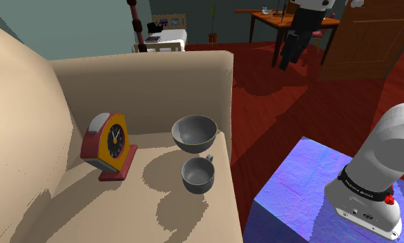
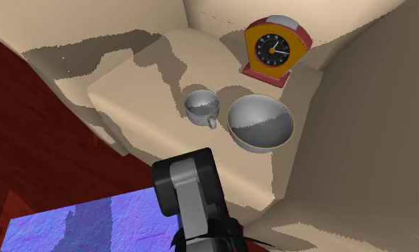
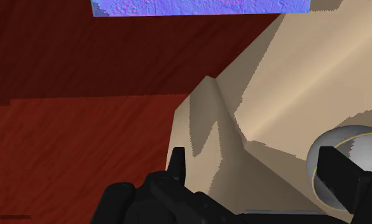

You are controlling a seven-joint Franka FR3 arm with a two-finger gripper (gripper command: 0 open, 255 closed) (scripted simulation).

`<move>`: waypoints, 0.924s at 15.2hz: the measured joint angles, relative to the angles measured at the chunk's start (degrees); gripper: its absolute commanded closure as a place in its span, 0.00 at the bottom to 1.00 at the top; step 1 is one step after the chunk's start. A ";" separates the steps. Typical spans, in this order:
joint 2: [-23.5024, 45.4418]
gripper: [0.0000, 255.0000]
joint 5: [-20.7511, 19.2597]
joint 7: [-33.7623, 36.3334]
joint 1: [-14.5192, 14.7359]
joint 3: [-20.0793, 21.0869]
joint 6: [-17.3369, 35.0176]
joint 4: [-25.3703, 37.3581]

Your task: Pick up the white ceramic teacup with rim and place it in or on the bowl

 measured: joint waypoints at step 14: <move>3.17 0.00 8.82 17.13 4.22 15.55 14.70 -9.74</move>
